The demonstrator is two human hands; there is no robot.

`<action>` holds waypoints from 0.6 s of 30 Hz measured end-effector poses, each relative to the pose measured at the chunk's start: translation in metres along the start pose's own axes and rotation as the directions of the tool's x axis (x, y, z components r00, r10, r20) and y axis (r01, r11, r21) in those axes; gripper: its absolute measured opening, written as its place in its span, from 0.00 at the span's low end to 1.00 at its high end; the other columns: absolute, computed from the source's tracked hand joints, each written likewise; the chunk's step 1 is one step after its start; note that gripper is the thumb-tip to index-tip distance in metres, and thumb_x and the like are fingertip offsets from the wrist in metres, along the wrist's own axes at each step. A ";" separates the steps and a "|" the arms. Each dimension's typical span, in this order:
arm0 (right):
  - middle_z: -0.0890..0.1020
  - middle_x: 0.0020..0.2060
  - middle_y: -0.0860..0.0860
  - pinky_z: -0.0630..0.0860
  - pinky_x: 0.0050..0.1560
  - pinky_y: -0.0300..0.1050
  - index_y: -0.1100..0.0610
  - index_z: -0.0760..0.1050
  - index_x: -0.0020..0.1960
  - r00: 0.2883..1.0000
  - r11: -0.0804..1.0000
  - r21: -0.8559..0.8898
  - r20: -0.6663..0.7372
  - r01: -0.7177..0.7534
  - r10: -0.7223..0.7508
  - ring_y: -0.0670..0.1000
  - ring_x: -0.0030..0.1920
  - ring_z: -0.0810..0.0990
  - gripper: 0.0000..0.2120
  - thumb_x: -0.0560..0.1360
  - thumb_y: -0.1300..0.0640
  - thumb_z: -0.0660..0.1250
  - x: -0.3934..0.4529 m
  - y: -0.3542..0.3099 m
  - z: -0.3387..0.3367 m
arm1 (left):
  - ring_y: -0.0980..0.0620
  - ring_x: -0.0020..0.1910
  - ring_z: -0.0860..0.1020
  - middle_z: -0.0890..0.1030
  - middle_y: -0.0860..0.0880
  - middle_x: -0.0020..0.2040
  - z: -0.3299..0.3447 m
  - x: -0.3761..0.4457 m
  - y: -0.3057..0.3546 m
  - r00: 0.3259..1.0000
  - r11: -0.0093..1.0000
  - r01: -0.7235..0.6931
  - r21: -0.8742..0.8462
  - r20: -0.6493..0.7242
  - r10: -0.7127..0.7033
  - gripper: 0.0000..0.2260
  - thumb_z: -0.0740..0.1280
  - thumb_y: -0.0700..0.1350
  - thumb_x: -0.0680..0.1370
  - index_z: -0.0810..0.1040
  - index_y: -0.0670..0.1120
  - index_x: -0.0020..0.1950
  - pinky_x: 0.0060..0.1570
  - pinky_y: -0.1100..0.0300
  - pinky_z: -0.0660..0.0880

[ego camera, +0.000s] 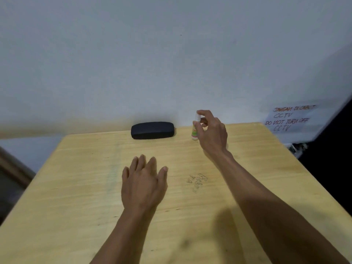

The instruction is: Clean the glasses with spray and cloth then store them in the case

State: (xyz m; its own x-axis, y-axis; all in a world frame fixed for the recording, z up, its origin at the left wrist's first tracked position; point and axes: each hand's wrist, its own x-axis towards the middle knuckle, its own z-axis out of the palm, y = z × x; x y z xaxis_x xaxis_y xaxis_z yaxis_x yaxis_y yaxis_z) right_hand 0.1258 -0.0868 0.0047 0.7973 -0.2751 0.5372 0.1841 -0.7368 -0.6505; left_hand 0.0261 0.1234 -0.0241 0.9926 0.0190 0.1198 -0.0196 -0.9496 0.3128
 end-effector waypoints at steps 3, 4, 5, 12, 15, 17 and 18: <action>0.85 0.48 0.50 0.77 0.43 0.48 0.47 0.75 0.62 1.000 1.000 -0.012 -0.008 -0.011 0.011 0.52 0.50 0.82 0.12 0.79 0.51 0.66 0.007 0.003 0.012 | 0.48 0.79 0.54 0.61 0.48 0.79 0.001 0.000 -0.001 1.000 1.000 0.001 0.006 -0.005 -0.001 0.28 0.47 0.64 0.79 0.64 0.54 0.75 0.76 0.45 0.54; 0.84 0.49 0.49 0.78 0.44 0.49 0.46 0.75 0.62 1.000 1.000 -0.013 -0.006 -0.016 0.016 0.52 0.50 0.82 0.12 0.79 0.51 0.66 0.009 0.004 0.014 | 0.48 0.79 0.54 0.62 0.48 0.78 0.002 0.001 -0.001 1.000 1.000 -0.001 0.009 -0.008 0.001 0.28 0.47 0.64 0.79 0.65 0.54 0.75 0.76 0.45 0.54; 0.84 0.49 0.49 0.78 0.44 0.49 0.46 0.75 0.62 1.000 1.000 -0.014 -0.005 -0.019 0.019 0.52 0.51 0.82 0.12 0.79 0.50 0.66 0.010 0.005 0.016 | 0.48 0.79 0.55 0.62 0.48 0.78 0.002 0.001 -0.002 1.000 1.000 -0.005 0.013 -0.011 0.005 0.28 0.47 0.64 0.79 0.65 0.54 0.74 0.75 0.45 0.55; 0.83 0.50 0.48 0.80 0.44 0.53 0.43 0.71 0.64 0.999 0.998 -0.055 0.026 -0.033 0.035 0.52 0.50 0.81 0.13 0.80 0.49 0.62 0.013 0.006 0.020 | 0.48 0.79 0.55 0.63 0.49 0.78 0.000 0.001 -0.001 1.000 1.000 0.003 0.012 -0.007 -0.003 0.28 0.48 0.65 0.78 0.65 0.54 0.75 0.76 0.45 0.54; 0.83 0.51 0.49 0.79 0.44 0.51 0.42 0.70 0.66 0.998 0.996 -0.078 0.043 -0.038 0.042 0.52 0.51 0.81 0.14 0.81 0.49 0.61 0.012 0.004 0.017 | 0.48 0.79 0.55 0.63 0.49 0.78 -0.002 0.000 0.001 1.000 1.000 0.003 0.011 -0.001 -0.003 0.28 0.48 0.65 0.79 0.65 0.54 0.75 0.76 0.45 0.53; 0.83 0.52 0.48 0.75 0.43 0.48 0.41 0.68 0.67 0.997 0.997 -0.061 0.051 -0.046 0.049 0.52 0.51 0.81 0.15 0.82 0.47 0.60 0.010 0.003 0.015 | 0.48 0.79 0.55 0.62 0.49 0.78 -0.002 -0.001 0.000 1.000 1.000 0.011 0.016 -0.005 -0.011 0.28 0.48 0.65 0.79 0.65 0.54 0.75 0.76 0.45 0.53; 0.83 0.54 0.48 0.74 0.44 0.47 0.39 0.66 0.68 0.997 0.997 -0.050 0.049 -0.055 0.057 0.51 0.52 0.80 0.15 0.82 0.45 0.58 0.010 -0.002 0.012 | 0.48 0.79 0.55 0.62 0.49 0.78 -0.002 0.000 0.001 1.000 1.000 0.014 0.016 -0.006 -0.014 0.28 0.48 0.65 0.79 0.64 0.54 0.75 0.76 0.45 0.53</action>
